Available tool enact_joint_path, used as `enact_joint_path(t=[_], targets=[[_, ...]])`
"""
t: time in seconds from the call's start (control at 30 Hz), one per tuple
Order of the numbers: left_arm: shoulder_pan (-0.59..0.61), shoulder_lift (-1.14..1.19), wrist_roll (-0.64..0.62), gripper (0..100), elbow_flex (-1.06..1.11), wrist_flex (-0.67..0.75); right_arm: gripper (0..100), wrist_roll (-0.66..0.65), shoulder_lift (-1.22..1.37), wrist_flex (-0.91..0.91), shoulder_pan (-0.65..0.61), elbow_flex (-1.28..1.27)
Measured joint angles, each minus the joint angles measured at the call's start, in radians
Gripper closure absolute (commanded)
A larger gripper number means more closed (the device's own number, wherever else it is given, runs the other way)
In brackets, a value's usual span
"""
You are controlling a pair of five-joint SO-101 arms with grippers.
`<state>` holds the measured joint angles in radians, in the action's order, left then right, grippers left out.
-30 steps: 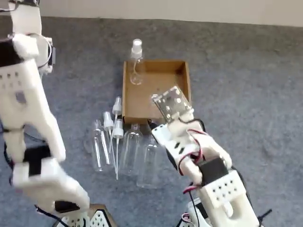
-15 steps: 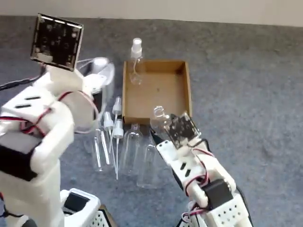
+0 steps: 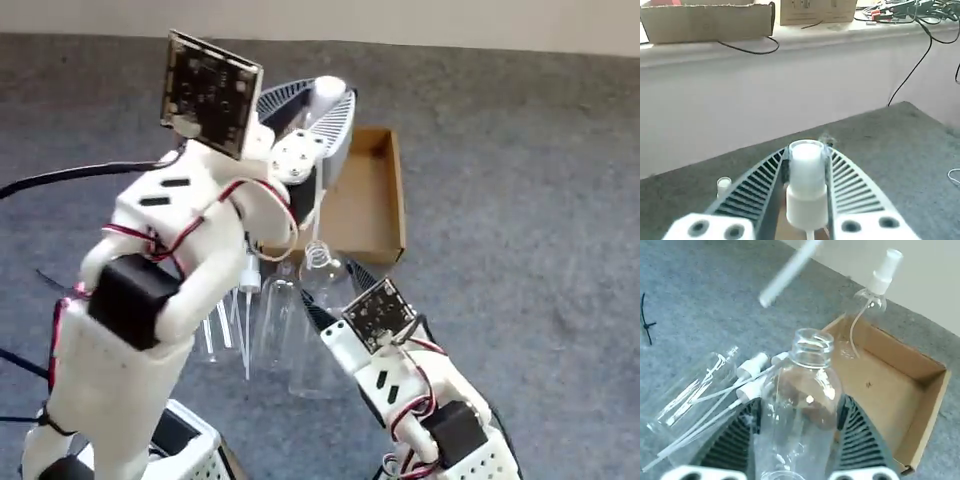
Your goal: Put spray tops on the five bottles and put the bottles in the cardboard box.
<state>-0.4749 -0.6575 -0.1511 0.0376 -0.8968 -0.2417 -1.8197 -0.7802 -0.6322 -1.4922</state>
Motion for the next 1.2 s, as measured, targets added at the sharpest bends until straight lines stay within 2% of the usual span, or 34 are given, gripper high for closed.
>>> enact_joint_path(t=[0.37, 0.43, 0.6, 1.2], targets=[[-0.002, 0.002, 0.003, 100, 0.172, 0.199, 99.5, 0.0, -0.005, 0.0, 0.0, 0.0], [-0.002, 0.002, 0.038, 100, 0.193, 0.227, 99.5, 0.0, -0.005, 0.0, 0.0, 0.0], [-0.002, 0.002, 0.075, 100, 0.213, 0.235, 99.5, 0.0, -0.005, 0.0, 0.0, 0.0], [-0.002, 0.002, 0.075, 100, 0.226, 0.296, 99.5, 0.0, -0.005, 0.0, 0.0, 0.0]])
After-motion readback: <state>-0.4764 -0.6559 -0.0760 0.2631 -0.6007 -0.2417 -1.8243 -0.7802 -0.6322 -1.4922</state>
